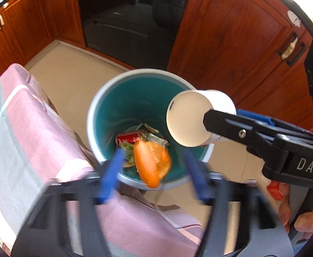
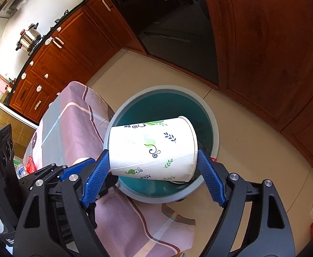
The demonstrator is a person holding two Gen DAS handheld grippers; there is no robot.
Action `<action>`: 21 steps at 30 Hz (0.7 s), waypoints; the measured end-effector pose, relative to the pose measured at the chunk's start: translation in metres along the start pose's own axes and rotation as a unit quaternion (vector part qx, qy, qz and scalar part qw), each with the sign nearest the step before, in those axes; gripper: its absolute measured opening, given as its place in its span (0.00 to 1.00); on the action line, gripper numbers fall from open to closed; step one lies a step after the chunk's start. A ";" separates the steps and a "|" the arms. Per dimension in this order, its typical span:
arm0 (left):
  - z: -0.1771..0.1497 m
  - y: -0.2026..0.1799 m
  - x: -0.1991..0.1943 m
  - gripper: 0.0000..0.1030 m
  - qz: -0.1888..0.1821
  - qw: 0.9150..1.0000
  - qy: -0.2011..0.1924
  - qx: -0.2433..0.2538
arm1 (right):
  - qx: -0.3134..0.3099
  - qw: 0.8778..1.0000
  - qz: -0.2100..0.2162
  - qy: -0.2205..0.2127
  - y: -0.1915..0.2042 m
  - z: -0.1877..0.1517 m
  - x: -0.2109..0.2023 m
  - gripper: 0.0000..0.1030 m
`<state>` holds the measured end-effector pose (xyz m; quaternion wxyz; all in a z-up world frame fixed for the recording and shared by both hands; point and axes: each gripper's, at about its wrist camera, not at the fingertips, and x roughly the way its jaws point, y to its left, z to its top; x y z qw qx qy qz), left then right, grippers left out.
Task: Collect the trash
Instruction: 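Carry the cup and peel over the teal bin and open both grippers, then return both tools to the table toward the tissue and wooden bowl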
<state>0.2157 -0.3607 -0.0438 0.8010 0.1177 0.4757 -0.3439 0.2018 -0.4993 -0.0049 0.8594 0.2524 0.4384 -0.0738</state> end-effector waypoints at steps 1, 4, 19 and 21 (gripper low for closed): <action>0.000 0.000 -0.003 0.78 0.003 1.000 -0.005 -0.001 | 0.007 1.000 0.004 0.006 -0.001 0.001 0.002 0.83; -0.001 0.003 -0.011 0.96 0.011 1.000 -0.013 -0.005 | 0.024 1.000 0.005 0.010 -0.001 0.000 0.003 0.84; -0.021 0.019 -0.039 0.96 0.010 1.000 -0.013 -0.025 | 0.030 1.000 -0.008 0.003 0.012 -0.014 -0.017 0.91; -0.027 0.021 -0.048 0.96 0.012 0.999 -0.019 -0.026 | 0.024 1.000 -0.006 0.003 0.019 -0.016 -0.021 0.90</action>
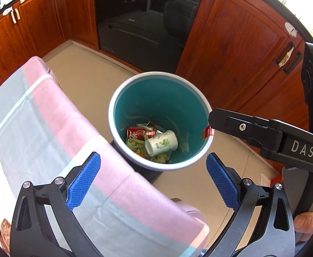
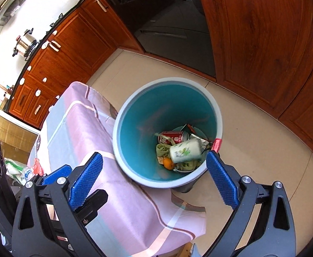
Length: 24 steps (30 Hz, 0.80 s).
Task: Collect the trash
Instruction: 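Return both tools to the table toward the tissue and wooden bowl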
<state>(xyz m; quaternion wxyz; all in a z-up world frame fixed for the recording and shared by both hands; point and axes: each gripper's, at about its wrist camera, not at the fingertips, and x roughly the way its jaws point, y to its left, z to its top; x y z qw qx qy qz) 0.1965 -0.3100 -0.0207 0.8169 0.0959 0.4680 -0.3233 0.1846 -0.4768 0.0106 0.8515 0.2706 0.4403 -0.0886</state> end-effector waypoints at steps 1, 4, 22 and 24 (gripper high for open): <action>-0.002 0.002 -0.004 0.96 0.001 1.000 -0.003 -0.002 | -0.003 1.000 0.002 -0.001 0.004 -0.002 -0.002 0.91; -0.009 0.012 -0.019 0.96 0.005 1.000 -0.012 -0.009 | -0.015 1.000 0.006 -0.003 0.017 -0.008 -0.009 0.90; -0.093 0.106 -0.113 0.96 0.059 0.994 -0.058 -0.065 | -0.130 0.990 0.041 0.023 0.150 -0.070 -0.019 0.90; -0.106 0.123 -0.123 0.96 0.068 0.993 -0.062 -0.078 | -0.146 0.988 0.045 0.029 0.167 -0.079 -0.016 0.90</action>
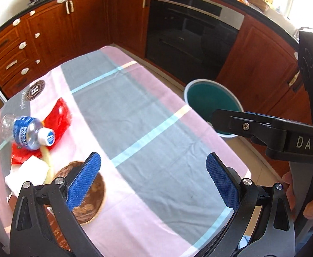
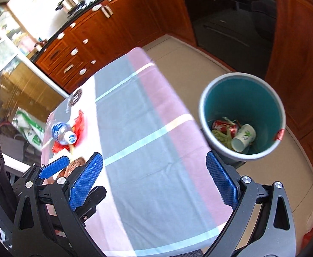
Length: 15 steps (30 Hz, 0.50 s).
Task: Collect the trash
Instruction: 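Return both tools to the table toward the tissue and wooden bowl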
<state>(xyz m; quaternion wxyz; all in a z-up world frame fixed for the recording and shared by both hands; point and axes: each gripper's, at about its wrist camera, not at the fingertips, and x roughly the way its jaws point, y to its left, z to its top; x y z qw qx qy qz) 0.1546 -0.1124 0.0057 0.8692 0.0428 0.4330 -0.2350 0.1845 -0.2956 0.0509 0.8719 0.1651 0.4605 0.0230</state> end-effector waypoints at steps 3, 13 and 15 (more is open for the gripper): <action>-0.016 0.034 -0.014 0.96 0.017 1.000 -0.009 -0.023 | -0.022 1.000 0.008 0.014 0.028 -0.005 0.011 0.90; -0.063 0.145 -0.035 0.96 0.080 0.993 0.001 -0.082 | -0.089 0.993 0.023 0.080 0.114 -0.037 0.065 0.90; -0.070 0.166 -0.033 0.96 0.082 0.992 0.003 -0.095 | -0.097 0.990 0.024 0.096 0.123 -0.045 0.077 0.90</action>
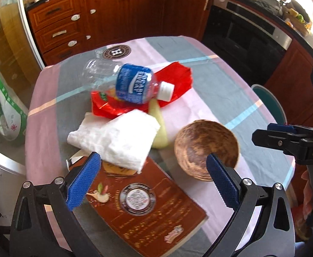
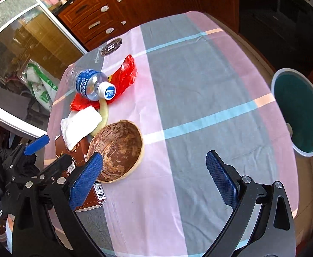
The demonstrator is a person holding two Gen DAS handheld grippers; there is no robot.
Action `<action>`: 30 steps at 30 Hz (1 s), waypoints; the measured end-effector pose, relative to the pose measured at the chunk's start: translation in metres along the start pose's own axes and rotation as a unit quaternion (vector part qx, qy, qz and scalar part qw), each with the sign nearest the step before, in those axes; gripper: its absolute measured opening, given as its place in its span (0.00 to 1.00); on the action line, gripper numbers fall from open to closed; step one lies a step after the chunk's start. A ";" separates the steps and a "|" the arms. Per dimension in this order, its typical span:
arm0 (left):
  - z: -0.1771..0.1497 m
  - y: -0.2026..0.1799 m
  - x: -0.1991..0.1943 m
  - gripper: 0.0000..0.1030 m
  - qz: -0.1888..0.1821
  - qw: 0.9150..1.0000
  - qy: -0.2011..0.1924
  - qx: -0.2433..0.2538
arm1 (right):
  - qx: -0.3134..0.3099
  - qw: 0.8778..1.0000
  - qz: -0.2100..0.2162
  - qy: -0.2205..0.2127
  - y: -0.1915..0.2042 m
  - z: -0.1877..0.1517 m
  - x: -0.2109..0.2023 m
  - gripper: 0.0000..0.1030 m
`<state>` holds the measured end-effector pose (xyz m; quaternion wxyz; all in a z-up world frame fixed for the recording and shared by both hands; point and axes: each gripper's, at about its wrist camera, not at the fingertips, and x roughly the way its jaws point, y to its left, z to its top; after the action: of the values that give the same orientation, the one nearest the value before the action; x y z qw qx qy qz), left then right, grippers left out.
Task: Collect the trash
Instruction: 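Return both tools to the table toward the tissue and wooden bowl, then grasp the white tissue with the left gripper while the right grasps the wooden bowl rim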
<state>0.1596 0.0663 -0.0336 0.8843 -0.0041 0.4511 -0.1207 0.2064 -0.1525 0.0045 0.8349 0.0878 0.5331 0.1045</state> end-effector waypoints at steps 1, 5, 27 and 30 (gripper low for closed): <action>-0.002 0.009 0.002 0.96 0.003 1.000 0.000 -0.003 | -0.003 1.000 0.000 0.008 0.005 -0.001 0.007 0.90; -0.002 0.032 0.016 0.96 0.013 1.000 0.007 -0.007 | -0.019 0.999 -0.003 0.026 0.015 -0.003 0.026 0.90; 0.001 0.028 0.048 0.49 -0.027 0.999 -0.002 0.025 | -0.086 0.995 -0.022 0.033 0.035 -0.008 0.060 0.66; 0.000 0.024 0.039 0.20 -0.028 0.999 -0.010 0.020 | -0.084 0.996 -0.023 0.028 0.031 -0.010 0.059 0.47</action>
<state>0.1868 0.0812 -0.0676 0.8847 -0.0006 0.4399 -0.1542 0.2192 -0.1068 -0.0434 0.8265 0.0021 0.5471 0.1326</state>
